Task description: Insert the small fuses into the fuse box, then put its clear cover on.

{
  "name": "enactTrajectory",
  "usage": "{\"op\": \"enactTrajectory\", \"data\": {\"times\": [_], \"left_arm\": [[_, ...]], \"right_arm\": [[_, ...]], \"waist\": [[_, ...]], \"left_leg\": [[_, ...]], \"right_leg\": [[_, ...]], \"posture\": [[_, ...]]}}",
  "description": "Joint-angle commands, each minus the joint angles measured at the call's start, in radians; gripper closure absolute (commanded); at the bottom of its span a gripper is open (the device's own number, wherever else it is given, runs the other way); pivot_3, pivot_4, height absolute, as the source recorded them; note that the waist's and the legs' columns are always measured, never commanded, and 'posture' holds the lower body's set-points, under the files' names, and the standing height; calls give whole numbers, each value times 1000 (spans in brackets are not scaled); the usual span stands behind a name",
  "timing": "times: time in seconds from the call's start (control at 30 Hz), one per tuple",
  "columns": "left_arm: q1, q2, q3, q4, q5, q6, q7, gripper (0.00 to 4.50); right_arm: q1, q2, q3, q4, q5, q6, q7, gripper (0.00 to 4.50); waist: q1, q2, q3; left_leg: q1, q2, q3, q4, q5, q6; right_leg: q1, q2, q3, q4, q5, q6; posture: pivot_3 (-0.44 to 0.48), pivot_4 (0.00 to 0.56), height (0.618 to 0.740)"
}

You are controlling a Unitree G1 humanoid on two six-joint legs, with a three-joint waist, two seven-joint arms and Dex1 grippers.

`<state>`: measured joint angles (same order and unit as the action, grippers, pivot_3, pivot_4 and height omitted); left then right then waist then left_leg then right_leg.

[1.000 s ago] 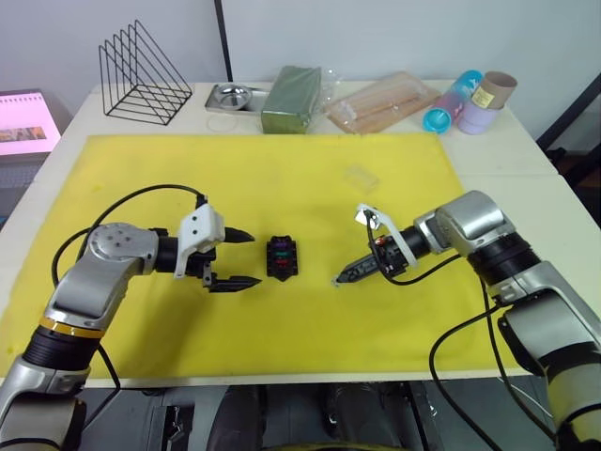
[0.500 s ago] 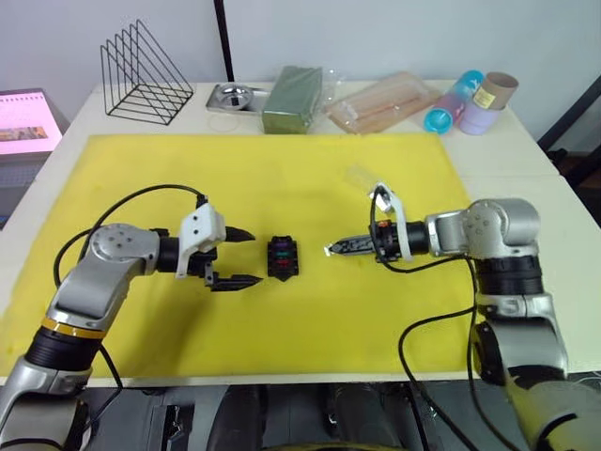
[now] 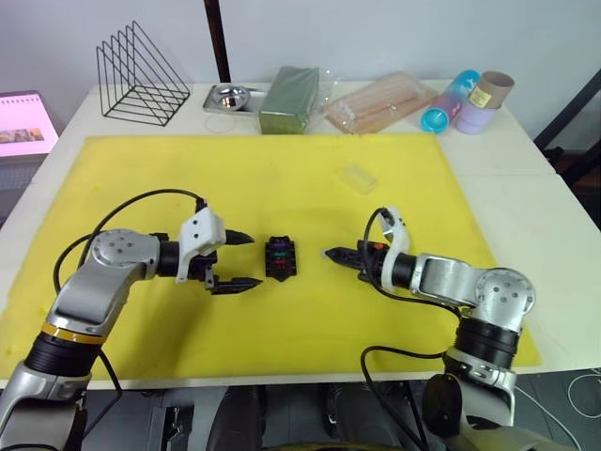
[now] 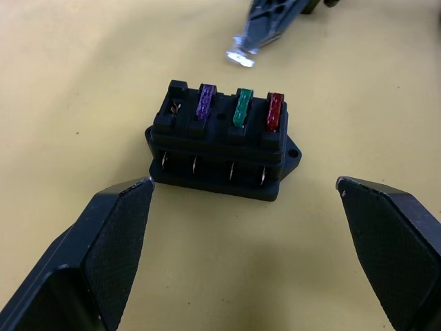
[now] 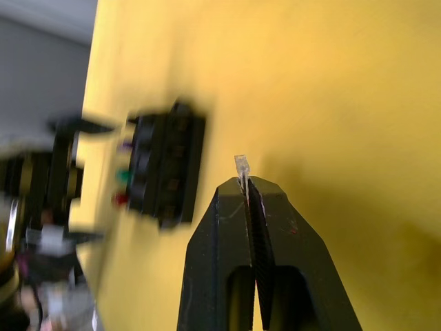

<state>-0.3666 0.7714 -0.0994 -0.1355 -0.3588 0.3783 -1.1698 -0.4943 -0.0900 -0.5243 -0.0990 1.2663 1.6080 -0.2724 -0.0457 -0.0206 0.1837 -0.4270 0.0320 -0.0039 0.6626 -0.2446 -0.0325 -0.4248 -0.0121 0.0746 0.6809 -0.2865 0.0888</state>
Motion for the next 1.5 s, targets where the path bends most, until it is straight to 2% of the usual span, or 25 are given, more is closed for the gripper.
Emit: {"op": "enactTrajectory", "data": {"times": [0.03,0.13,0.27,0.3,0.37,0.47,0.63,0.73,0.9,1.13,1.37,1.5], "left_arm": [[-19,-7,17,-14,-4,-18,4,0],[-17,-11,17,-16,-4,-17,8,0],[-11,-13,18,-21,-4,-17,10,0],[-9,-13,18,-24,-5,-17,11,0],[-5,-12,19,-27,-5,-18,13,0],[-4,-12,19,-26,-5,-20,13,0],[-13,-14,17,-13,-1,-29,10,0],[-19,-17,13,-5,1,-34,9,0],[-28,-20,13,1,4,-40,8,0],[-59,-28,8,28,13,-50,7,0],[-77,-34,2,47,18,-56,0,0],[-83,-37,0,47,19,-53,-4,0]], "right_arm": [[10,27,-19,-7,104,6,-134,4470],[29,19,5,1,203,-23,-231,4470],[69,-49,108,6,393,-131,-356,4470],[78,-79,140,4,443,-161,-379,4262],[89,-174,216,-9,561,-219,-398,3825],[97,-330,316,-35,688,-277,-374,2828],[37,-572,408,-82,702,-227,-123,1072],[-27,-651,433,-52,610,-221,18,48],[-92,-677,474,2,416,-232,230,48],[-44,-666,532,19,142,-281,514,48],[-48,-576,484,137,74,-278,569,48],[-70,-515,424,212,87,-259,545,48]], "waist": [[1,0,0],[1,0,0],[0,0,0],[0,0,0],[1,0,0],[0,0,0],[1,0,0],[0,0,0],[3,0,0],[5,0,0],[2,0,0],[1,0,0]], "left_leg": [[0,0,0,0,0,0],[0,0,0,0,0,0],[0,0,0,0,0,0],[0,0,0,0,0,0],[0,0,0,0,0,0],[0,0,1,0,0,0],[0,0,1,0,0,0],[0,0,1,0,0,0],[0,0,1,0,0,0],[-1,0,1,0,0,0],[0,0,1,0,0,0],[0,0,1,0,0,0]], "right_leg": [[0,0,0,0,0,0],[0,0,0,0,0,0],[0,0,0,0,0,0],[0,0,0,0,0,0],[0,0,0,-1,0,0],[0,0,1,-1,0,0],[0,0,1,-1,0,0],[0,1,1,-1,0,0],[0,1,1,-2,0,0],[0,0,1,-2,0,0],[0,1,1,-2,0,0],[0,1,1,-2,0,0]], "posture": [[0,150,740],[0,150,740],[0,150,740],[0,150,740],[0,150,740],[0,150,740],[0,150,740],[0,150,740],[0,150,740],[0,150,740],[0,150,740],[0,150,740]]}}
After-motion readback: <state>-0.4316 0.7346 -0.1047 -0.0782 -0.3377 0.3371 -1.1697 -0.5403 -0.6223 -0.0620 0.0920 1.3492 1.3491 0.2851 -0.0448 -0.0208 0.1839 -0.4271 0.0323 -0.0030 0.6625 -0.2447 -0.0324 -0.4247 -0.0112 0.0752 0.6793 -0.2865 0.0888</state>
